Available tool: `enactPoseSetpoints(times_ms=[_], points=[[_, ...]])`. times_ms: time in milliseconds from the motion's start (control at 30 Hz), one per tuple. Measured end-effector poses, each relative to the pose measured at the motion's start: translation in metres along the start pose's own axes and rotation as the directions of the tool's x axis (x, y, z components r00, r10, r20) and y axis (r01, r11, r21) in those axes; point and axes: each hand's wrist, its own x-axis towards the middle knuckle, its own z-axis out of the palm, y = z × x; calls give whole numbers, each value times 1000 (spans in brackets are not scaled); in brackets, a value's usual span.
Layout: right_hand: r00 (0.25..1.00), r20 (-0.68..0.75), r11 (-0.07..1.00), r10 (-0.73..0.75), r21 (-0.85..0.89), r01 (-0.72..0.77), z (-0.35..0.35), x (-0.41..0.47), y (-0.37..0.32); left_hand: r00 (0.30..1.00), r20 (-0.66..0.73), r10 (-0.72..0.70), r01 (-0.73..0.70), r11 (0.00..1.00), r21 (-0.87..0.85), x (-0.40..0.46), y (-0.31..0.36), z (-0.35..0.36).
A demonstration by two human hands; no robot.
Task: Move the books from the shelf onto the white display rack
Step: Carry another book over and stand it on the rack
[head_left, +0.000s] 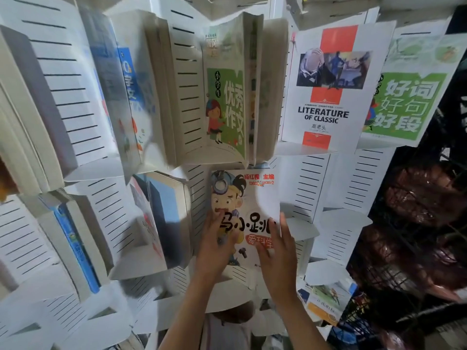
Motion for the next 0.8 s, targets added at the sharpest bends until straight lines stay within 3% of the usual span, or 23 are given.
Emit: enactPoseSetpoints(times_ms=[233, 367, 600, 800], points=[[986, -118, 992, -121, -37, 118, 5, 3, -8, 999, 7, 49, -46, 969, -244, 5, 14, -6], [984, -141, 993, -105, -62, 98, 16, 8, -6, 996, 69, 53, -38, 980, -197, 13, 17, -3], [995, -81, 995, -58, -82, 51, 28, 9, 1, 999, 28, -25, 26, 998, -58, 2, 6, 12], [999, -13, 998, -52, -37, 51, 22, 4, 2, 999, 10, -42, 43, 993, -114, 0, 11, 21]])
